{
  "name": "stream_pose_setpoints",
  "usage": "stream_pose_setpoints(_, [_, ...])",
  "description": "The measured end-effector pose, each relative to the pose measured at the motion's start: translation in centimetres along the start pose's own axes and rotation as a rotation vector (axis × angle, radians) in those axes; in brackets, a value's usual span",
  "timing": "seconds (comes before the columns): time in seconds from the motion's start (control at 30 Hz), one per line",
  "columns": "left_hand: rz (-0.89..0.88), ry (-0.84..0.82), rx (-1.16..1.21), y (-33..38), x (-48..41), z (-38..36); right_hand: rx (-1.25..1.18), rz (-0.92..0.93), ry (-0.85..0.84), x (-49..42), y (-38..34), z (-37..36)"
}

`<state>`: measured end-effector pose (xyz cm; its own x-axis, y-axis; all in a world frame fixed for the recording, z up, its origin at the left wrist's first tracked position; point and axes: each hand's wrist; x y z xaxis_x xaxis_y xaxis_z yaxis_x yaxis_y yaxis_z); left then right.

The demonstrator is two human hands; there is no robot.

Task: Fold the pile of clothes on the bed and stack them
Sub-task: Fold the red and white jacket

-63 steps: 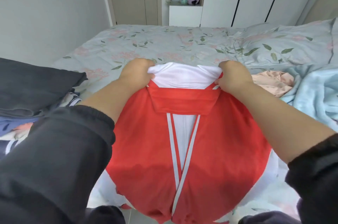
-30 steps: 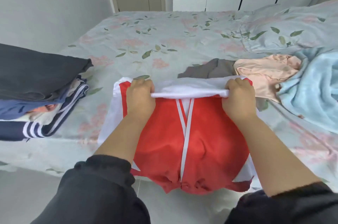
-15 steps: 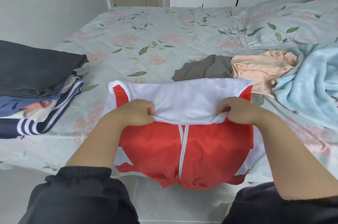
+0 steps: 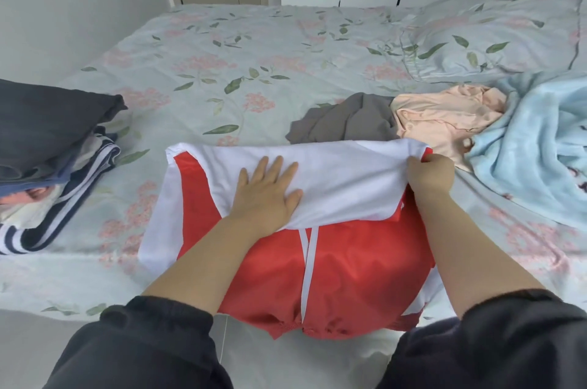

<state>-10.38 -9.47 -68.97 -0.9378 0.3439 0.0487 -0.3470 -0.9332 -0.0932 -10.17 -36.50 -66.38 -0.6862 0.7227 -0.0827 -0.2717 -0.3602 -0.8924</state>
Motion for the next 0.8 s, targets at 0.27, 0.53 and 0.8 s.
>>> stream_pose_setpoints(0.27, [0.029,0.098,0.049,-0.6,0.3,0.3,0.466,0.648,-0.197,5.2,-3.8,-4.3])
stream_pose_setpoints(0.53, [0.774,0.552,0.580,-9.4,0.8,1.8,0.796,0.646,-0.567,8.2,-1.2,-8.1])
stream_pose_setpoints(0.8, [0.887,0.474,1.097,-11.8,-0.8,1.3,0.810,0.665,-0.549,8.5,-1.3,-7.8])
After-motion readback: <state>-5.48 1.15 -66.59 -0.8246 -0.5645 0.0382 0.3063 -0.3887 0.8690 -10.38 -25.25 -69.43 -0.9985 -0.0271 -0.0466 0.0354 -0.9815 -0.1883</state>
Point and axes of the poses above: each hand's wrist, its own x-axis away from the middle knuckle, its own z-axis out of the back of the hand, y = z × x, and after that the axes turned 11 degrees about -x, right-handed
